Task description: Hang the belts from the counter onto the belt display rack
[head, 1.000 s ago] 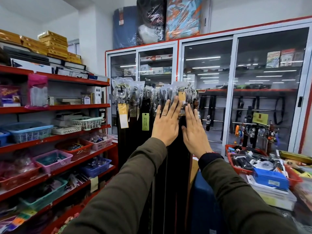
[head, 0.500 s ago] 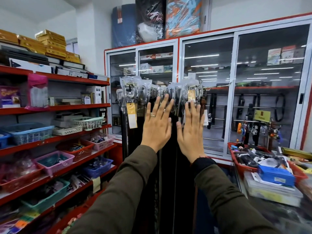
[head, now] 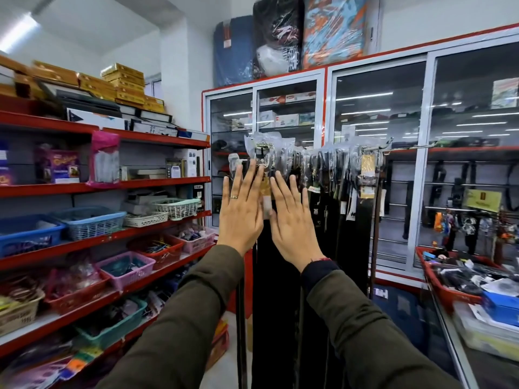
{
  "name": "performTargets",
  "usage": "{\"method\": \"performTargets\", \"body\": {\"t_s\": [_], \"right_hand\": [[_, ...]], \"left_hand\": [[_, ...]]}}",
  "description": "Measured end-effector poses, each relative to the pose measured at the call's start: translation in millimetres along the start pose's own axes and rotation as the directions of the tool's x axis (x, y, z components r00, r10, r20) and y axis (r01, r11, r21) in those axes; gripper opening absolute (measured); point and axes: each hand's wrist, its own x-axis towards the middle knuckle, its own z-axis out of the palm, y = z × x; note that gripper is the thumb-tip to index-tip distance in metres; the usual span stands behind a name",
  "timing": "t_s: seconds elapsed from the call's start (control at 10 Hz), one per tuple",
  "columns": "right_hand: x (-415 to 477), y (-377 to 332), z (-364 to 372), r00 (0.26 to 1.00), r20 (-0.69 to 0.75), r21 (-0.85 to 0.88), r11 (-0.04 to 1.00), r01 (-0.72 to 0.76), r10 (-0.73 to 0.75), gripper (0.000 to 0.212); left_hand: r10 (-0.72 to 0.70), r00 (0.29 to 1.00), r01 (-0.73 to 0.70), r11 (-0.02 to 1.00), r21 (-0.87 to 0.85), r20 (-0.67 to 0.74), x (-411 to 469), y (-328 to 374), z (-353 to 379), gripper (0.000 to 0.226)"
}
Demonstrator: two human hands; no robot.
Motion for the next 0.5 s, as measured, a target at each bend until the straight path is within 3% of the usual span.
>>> {"method": "performTargets", "body": {"t_s": [0.3, 0.5], "right_hand": [[9, 15, 10, 0.993, 0.074, -0.039, 0.996, -0.086, 0.089, 0.065], [-2, 19, -5, 0.996, 0.068, 0.011, 0.999, -0.051, 0.05, 0.065]], "left_hand": [[0.021, 0.993, -0.018, 1.0, -0.021, 0.113, 17, -3, 26, 0.074], [-0.023, 0.998, 0.024, 1.0, -0.009, 0.061, 8, 12, 21, 0.069]]}}
